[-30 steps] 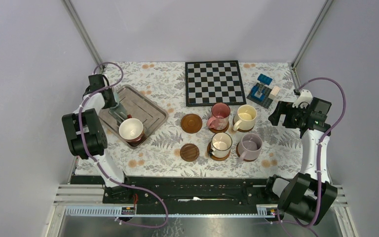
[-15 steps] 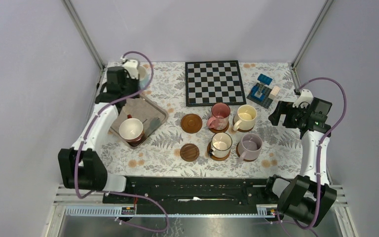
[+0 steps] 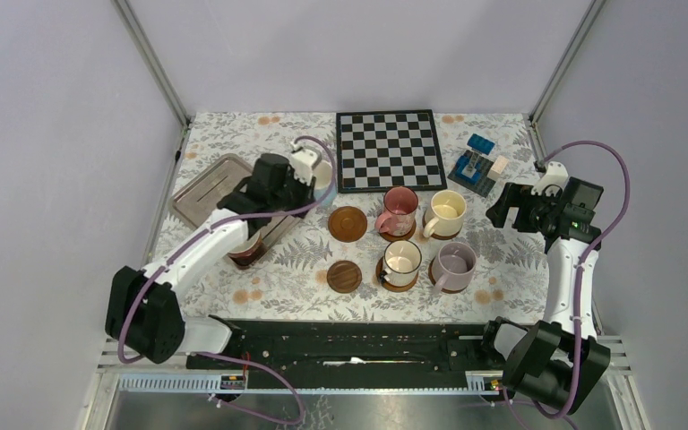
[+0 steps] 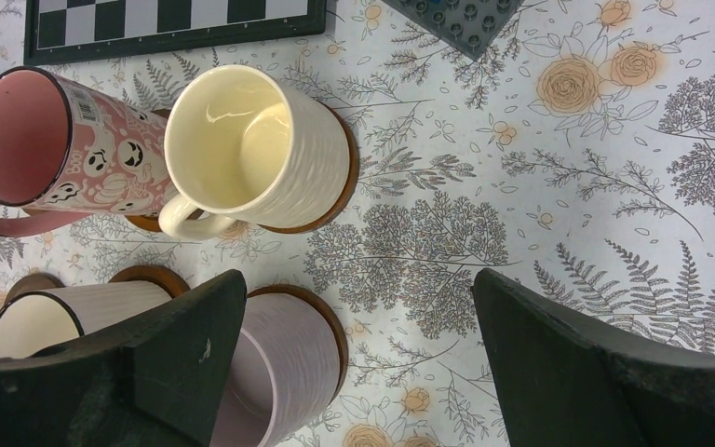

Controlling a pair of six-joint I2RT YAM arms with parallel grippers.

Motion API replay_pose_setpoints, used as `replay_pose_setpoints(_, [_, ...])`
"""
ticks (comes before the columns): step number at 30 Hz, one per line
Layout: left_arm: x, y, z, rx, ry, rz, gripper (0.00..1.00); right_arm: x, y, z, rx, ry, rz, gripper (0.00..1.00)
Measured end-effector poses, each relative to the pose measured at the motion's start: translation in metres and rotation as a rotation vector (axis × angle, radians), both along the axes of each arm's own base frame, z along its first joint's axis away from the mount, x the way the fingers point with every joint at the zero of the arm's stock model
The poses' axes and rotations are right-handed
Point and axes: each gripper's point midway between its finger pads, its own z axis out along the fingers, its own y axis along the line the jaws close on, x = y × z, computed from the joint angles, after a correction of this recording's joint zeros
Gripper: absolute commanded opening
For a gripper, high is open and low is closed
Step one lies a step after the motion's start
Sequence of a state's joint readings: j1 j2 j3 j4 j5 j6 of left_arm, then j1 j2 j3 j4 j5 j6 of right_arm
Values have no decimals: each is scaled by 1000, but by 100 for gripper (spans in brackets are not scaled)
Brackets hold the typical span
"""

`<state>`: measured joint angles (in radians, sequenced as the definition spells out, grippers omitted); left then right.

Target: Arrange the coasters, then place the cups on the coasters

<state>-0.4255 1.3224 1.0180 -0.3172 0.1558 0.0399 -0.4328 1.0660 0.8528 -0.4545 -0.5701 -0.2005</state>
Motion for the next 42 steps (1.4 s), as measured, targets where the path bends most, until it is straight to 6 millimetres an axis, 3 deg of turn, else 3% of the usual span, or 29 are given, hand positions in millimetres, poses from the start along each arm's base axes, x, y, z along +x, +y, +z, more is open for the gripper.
replay_pose_setpoints(8, [-32, -47, -54, 47, 75, -144, 0, 1, 0, 0, 11, 2, -12, 98])
replay_pose_setpoints(16, [-37, -71, -72, 68, 59, -204, 0, -1, 1, -4, 20, 11, -19, 98])
replay_pose_setpoints(42, [-27, -71, -103, 107, 61, -172, 0, -1, 0, -9, 23, 16, -27, 98])
